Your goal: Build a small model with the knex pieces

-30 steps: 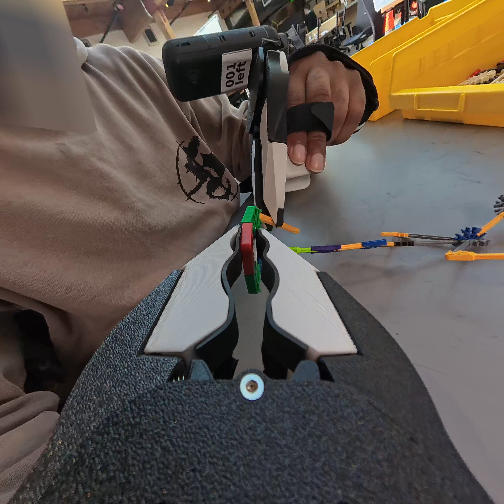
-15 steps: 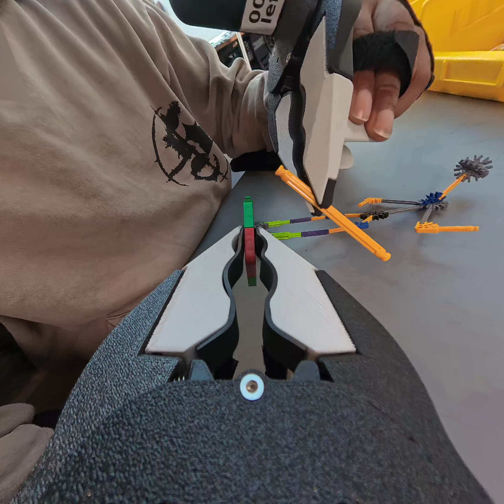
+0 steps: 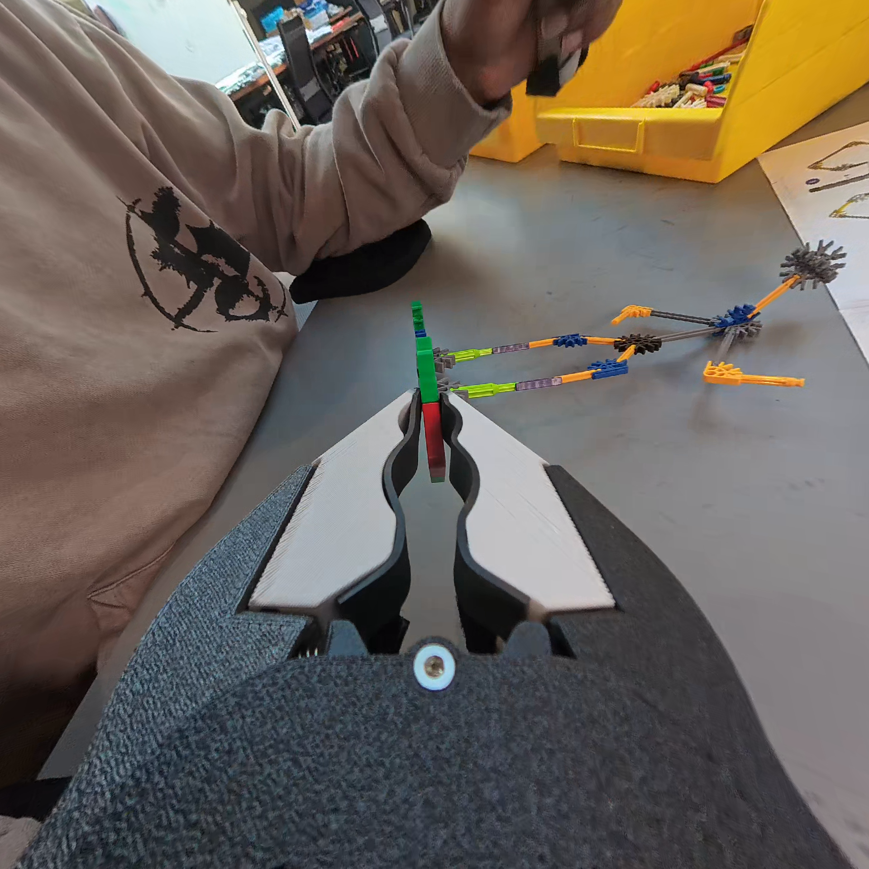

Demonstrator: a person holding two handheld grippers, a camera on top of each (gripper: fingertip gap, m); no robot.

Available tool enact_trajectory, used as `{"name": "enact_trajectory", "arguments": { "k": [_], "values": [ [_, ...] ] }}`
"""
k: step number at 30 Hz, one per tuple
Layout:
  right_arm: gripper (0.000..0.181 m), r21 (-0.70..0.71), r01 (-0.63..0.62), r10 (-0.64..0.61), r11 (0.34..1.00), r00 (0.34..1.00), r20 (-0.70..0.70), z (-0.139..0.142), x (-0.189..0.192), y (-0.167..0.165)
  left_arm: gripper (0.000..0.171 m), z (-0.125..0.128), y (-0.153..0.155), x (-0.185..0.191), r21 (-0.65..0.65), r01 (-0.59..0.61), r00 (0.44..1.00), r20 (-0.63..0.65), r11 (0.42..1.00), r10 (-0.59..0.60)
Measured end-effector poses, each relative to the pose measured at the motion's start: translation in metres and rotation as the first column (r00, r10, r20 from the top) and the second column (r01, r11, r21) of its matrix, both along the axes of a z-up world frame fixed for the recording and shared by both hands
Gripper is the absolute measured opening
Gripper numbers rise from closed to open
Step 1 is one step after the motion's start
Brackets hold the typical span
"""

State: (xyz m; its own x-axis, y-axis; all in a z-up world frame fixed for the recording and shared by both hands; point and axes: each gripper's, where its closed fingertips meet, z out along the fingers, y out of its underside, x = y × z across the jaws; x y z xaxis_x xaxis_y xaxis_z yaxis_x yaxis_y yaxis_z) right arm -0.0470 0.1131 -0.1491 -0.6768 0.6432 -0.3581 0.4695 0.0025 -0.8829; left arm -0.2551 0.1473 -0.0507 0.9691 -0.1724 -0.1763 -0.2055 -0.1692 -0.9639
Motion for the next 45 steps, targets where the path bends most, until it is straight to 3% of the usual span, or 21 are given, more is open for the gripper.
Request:
{"name": "enact_trajectory", "arguments": {
  "k": [3,7,9,14,17,21,24,27,31,34,38,42,45],
  "values": [
    [0.007,0.003,0.007,-0.007,1.0,1.0,0.0,0.0,-0.001,0.001,0.005,0.017,-0.026,-0.082,-0.089,-0.248,0.969,-0.042,0.965,0.245],
    [0.006,0.01,0.003,-0.003,1.0,1.0,0.019,-0.003,-0.002,-0.001,0.005,-0.01,-0.084,-0.158,-0.378,-0.446,0.895,-0.174,0.811,0.411],
    [0.006,0.02,0.0,-0.001,1.0,1.0,0.03,-0.006,-0.002,-0.002,0.005,-0.031,-0.107,-0.177,-0.484,-0.487,0.872,-0.224,0.727,0.435],
    [0.006,0.035,-0.004,0.002,0.999,0.999,0.044,-0.009,-0.001,-0.006,0.005,-0.082,-0.144,-0.18,-0.711,-0.458,0.884,-0.301,0.533,0.358],
    [0.006,0.037,-0.002,0.0,0.999,0.999,0.046,-0.01,-0.001,-0.006,0.012,-0.087,-0.144,-0.179,-0.722,-0.461,0.884,-0.322,0.516,0.339],
    [0.006,0.037,-0.001,0.0,0.999,0.999,0.047,-0.01,-0.001,-0.006,0.021,-0.076,-0.13,-0.169,-0.683,-0.433,0.9,-0.293,0.589,0.322],
    [0.006,0.038,0.0,-0.002,0.999,0.999,0.047,-0.01,-0.001,-0.007,0.024,-0.056,-0.107,-0.149,-0.595,-0.36,0.933,-0.238,0.719,0.271],
    [0.006,0.046,0.011,-0.013,0.999,0.999,0.04,-0.01,-0.002,-0.006,0.026,-0.024,-0.073,-0.099,-0.444,-0.166,0.985,-0.124,0.881,0.123],
    [0.006,0.073,0.045,-0.045,0.996,0.999,-0.009,-0.006,-0.007,-0.002,0.02,0.006,-0.044,-0.033,-0.272,0.07,0.995,-0.046,0.96,-0.085],
    [0.005,0.096,0.086,-0.083,0.992,0.996,-0.03,-0.004,-0.011,0.003,0.011,0.003,-0.032,0.029,-0.225,0.298,0.955,0.064,0.928,-0.291],
    [0.005,0.116,0.127,-0.122,0.985,0.991,-0.051,-0.003,-0.014,0.01,0.012,-0.046,-0.028,0.095,-0.339,0.509,0.86,0.156,0.791,-0.486],
    [0.006,0.119,0.147,-0.142,0.982,0.989,-0.045,-0.003,-0.014,0.014,0.025,-0.08,-0.045,0.134,-0.425,0.633,0.77,0.256,0.647,-0.585],
    [0.007,0.159,0.179,-0.175,0.971,0.984,-0.037,-0.008,-0.016,0.018,0.028,-0.091,-0.052,0.14,-0.439,0.635,0.767,0.266,0.635,-0.583]
  ]
}}
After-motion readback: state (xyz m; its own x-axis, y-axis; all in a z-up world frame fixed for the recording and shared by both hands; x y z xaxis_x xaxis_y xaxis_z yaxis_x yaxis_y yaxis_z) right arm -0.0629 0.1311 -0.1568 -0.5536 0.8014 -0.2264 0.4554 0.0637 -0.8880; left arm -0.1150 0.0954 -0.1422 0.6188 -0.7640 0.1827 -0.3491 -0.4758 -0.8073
